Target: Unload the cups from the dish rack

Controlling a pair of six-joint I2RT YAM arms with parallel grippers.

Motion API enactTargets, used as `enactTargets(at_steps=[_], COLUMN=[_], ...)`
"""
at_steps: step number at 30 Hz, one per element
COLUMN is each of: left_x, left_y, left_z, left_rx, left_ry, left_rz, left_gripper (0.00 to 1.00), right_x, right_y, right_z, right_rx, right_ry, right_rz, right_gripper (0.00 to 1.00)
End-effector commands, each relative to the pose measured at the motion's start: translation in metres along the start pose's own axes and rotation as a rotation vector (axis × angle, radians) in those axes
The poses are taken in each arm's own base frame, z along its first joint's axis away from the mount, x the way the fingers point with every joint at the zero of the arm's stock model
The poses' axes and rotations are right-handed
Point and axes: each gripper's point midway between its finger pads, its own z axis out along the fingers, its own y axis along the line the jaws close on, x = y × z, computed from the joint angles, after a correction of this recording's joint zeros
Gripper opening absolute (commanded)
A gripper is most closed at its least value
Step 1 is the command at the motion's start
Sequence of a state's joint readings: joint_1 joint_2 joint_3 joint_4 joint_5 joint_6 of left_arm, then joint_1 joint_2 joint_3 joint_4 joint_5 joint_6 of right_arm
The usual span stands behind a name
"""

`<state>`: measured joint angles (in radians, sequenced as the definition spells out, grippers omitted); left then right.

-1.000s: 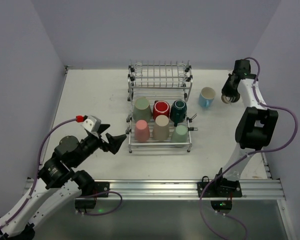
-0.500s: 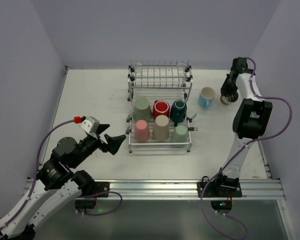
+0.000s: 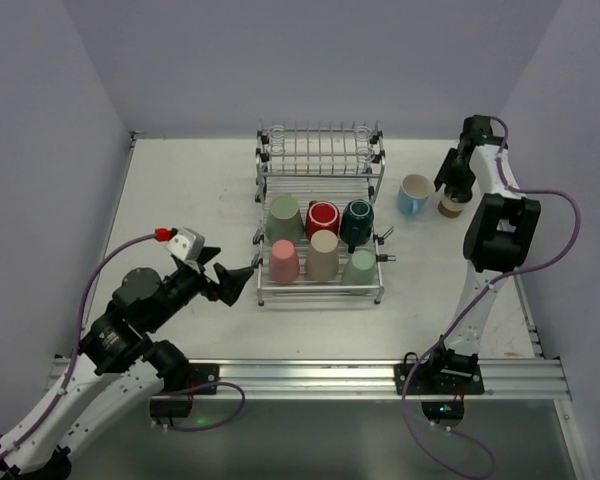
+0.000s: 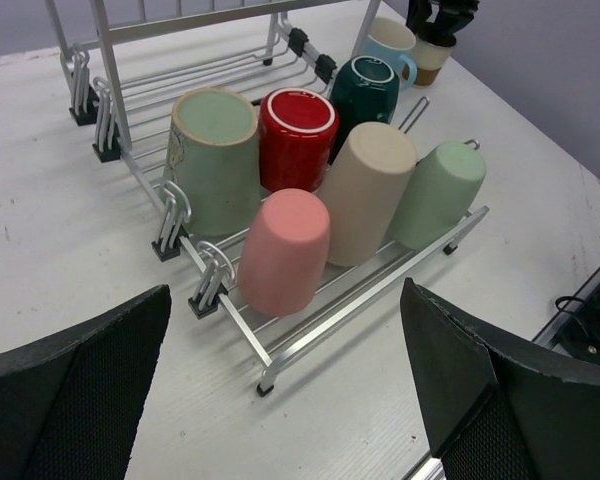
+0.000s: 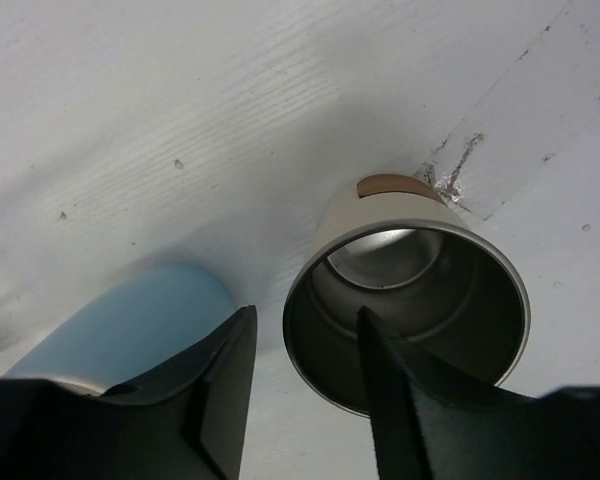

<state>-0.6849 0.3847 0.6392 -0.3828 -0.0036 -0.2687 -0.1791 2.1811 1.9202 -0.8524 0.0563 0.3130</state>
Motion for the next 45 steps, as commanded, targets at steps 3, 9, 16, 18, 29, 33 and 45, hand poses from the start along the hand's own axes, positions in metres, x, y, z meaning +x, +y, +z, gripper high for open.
enactTargets(at_steps=[3, 9, 16, 18, 29, 33, 45], left_x=[0.005, 0.012, 0.024, 0.017, -0.034, -0.01, 0.017], left_y=[0.001, 0.0, -0.016, -0.024, -0.081, -0.086, -0.085], left_z=[0.007, 0.016, 0.037, 0.042, 0.098, 0.135, 0.191], left_rx=[0.008, 0.017, 0.087, 0.123, 0.188, 0.118, 0.003], left_ry=[0.021, 0.064, 0.153, 0.143, 0.101, 0.18, 0.236], left_rz=[0.02, 0.014, -0.051, -0.069, -0.028, 0.024, 0.152], left_gripper=[1.0, 1.0, 1.0, 1.0, 1.0, 1.0, 1.0], right_x=[-0.032, -0.037, 0.002, 0.029, 0.143, 0.169, 0.212], right_y=[0.013, 0.024, 0.054, 0.062, 0.067, 0.061, 0.059], right_z=[-0.06, -0.114, -0.197, -0.216, -0.267, -0.277, -0.291], right_rx=[-0.086, -0.192, -0.57, -0.683, -0.959, -0.997, -1.09], right_ry=[-0.126, -0.264, -0.494, -0.527, -0.594, -0.618, -0.604], right_rz=[0.002, 0.079, 0.173, 0.151, 0.031, -0.005, -0.102], right_gripper=[0.54, 0.64, 0.79, 0.8, 0.79, 0.79, 0.79])
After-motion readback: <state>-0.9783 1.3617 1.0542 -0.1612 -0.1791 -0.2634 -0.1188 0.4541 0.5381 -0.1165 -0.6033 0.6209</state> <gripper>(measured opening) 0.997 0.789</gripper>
